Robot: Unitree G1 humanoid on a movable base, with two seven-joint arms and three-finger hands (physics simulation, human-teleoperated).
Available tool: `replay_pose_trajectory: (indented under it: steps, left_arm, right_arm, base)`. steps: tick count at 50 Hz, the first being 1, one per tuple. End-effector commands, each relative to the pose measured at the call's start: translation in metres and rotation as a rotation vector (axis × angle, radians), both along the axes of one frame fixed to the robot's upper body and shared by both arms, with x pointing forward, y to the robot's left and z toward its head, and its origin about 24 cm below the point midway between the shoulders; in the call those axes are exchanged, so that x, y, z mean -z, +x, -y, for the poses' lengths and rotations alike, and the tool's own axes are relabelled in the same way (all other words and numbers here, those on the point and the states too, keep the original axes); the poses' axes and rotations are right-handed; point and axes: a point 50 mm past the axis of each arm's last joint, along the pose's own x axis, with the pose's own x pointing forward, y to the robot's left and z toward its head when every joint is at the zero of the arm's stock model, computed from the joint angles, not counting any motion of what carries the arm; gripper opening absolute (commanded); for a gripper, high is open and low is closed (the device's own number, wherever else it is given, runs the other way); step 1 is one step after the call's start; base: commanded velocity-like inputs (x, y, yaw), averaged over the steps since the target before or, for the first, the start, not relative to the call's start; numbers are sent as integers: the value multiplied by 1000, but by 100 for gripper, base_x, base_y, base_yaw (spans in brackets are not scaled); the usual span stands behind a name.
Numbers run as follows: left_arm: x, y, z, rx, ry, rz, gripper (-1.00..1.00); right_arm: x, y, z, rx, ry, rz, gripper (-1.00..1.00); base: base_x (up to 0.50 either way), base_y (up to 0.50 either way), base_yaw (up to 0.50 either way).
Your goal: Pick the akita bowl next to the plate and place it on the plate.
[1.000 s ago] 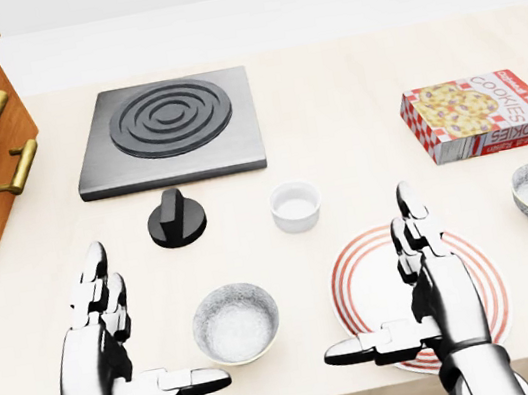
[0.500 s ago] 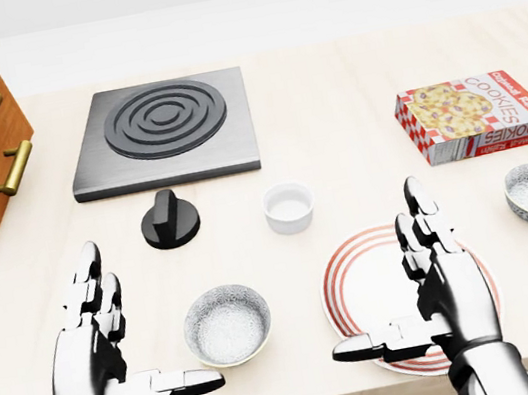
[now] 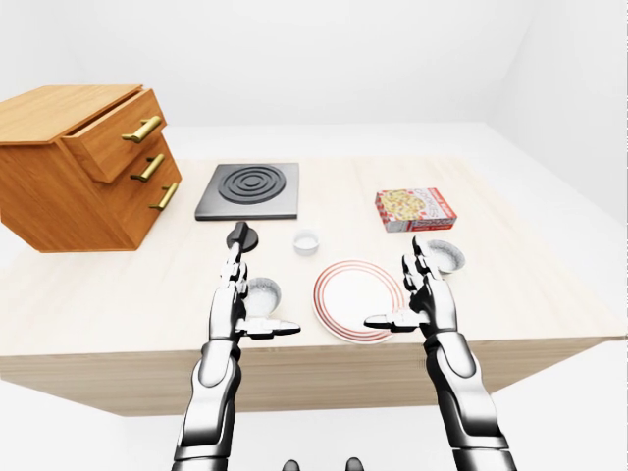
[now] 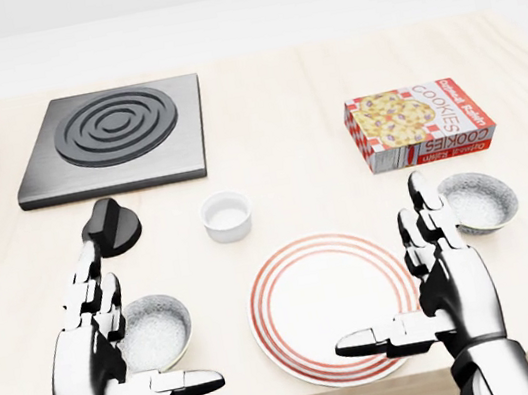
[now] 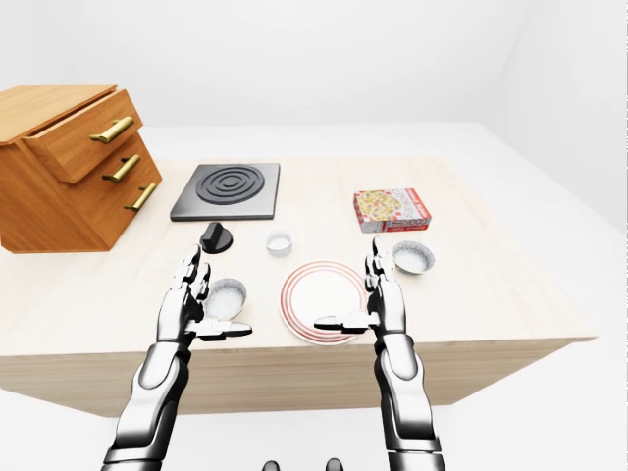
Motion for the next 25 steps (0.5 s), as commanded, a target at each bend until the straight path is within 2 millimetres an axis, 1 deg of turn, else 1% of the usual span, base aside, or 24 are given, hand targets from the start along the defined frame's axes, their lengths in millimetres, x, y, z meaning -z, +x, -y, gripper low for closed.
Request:
replay_pose_trajectory:
  steps: [1,10,17,20,25]
  left_arm:
    - [0,-1,0,1,1,1,100]
    - [-2,-1,1,2,1,1,100]
    - [1,-1,1,2,3,-1,100]
    - [0,0,1,1,1,0,100]
    - [1,0,0,2,0,-1,100]
  right_arm:
    - [0,0,1,3,1,1,100]
    - [0,1,1,3,0,-1,100]
    - [0,2,1,9,-2,2,100]
    - [1,4,0,9,-30,-17,100]
    - [-1,1,-3,-7,-40,-4,100]
  base:
    - [-3,-31,0]
    - [-3,-31,0]
    - [-3,-28,0]
    - [0,-3,0]
    - [0,0,0]
